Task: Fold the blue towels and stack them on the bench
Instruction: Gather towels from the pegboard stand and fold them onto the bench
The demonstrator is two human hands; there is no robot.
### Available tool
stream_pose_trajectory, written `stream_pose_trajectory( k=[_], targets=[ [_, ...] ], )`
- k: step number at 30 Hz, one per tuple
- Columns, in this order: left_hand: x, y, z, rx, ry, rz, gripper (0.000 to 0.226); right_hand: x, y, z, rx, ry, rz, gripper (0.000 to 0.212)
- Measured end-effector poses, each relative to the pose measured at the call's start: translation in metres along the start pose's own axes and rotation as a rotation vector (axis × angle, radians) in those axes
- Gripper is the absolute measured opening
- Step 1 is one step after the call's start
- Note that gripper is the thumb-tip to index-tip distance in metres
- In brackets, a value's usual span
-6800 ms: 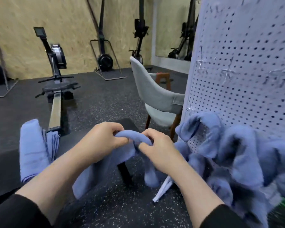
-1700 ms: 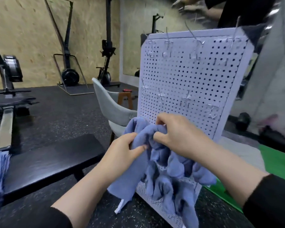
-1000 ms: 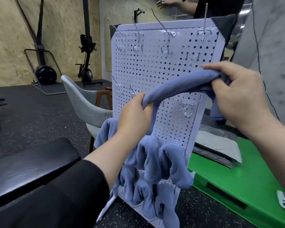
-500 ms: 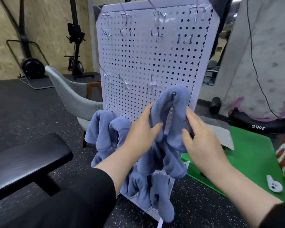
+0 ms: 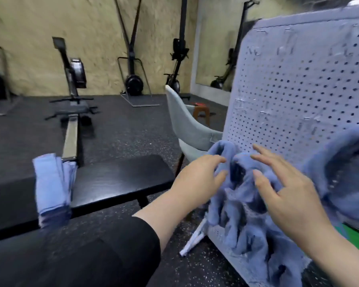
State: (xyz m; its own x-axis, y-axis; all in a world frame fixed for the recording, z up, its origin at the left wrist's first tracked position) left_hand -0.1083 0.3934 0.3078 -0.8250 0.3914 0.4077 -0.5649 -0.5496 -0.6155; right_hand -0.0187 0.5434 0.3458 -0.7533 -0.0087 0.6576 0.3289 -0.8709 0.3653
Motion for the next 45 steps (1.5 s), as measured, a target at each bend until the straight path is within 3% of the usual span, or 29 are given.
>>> stream_pose_trajectory(
  k=[3,10,17,23,26,28,30,35,37,41,45],
  targets=[
    [-0.050,0.077,0.059,0.216,-0.037,0.122,0.028,0.008,0.045,-0.083,0.042,0.230,-0.027,0.022],
    [-0.189,0.253,0.144,0.451,0.013,0.537,0.025,-0.005,0.153,-0.283,0.058,0.622,0.068,0.036],
    [-0.255,0.341,0.204,0.485,-0.087,0.711,0.023,-0.006,0.263,-0.419,0.047,0.715,0.239,0.049],
    [-0.276,0.370,0.230,0.418,-0.202,0.787,0.019,-0.001,0.338,-0.511,-0.065,0.757,0.315,0.039],
    [-0.277,0.370,0.236,0.383,-0.262,0.779,0.020,-0.018,0.343,-0.546,-0.231,0.841,0.338,0.059],
    [-0.277,0.368,0.240,0.395,-0.287,0.785,0.022,-0.023,0.340,-0.558,-0.306,0.806,0.379,0.060],
    [-0.278,0.366,0.243,0.397,-0.301,0.797,0.022,-0.019,0.338,-0.560,-0.275,0.715,0.378,0.044],
    [-0.274,0.359,0.249,0.364,-0.321,0.820,0.025,0.002,0.332,-0.550,-0.189,0.774,0.275,0.018],
    [-0.272,0.356,0.249,0.348,-0.325,0.832,0.024,0.029,0.329,-0.529,-0.160,0.703,0.276,0.012],
    [-0.261,0.339,0.252,0.293,-0.413,0.774,0.029,0.096,0.337,-0.456,-0.137,0.539,0.339,0.036],
    [-0.236,0.300,0.257,0.213,-0.603,0.551,0.050,0.136,0.339,-0.366,-0.090,0.558,0.384,0.039]
  ],
)
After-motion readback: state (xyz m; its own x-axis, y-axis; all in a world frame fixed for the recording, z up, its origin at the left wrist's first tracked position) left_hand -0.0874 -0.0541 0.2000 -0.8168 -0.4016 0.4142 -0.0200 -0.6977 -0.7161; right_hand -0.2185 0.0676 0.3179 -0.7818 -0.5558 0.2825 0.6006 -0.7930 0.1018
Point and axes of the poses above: each hand's wrist, its own x-axis towards the middle knuckle, its own z-axis out of the back of the hand, y = z × x, the point moved 8 cm from there along x, towards the middle knuckle, and after that the axes turned 7 degrees about -x, right-handed, at the moved point
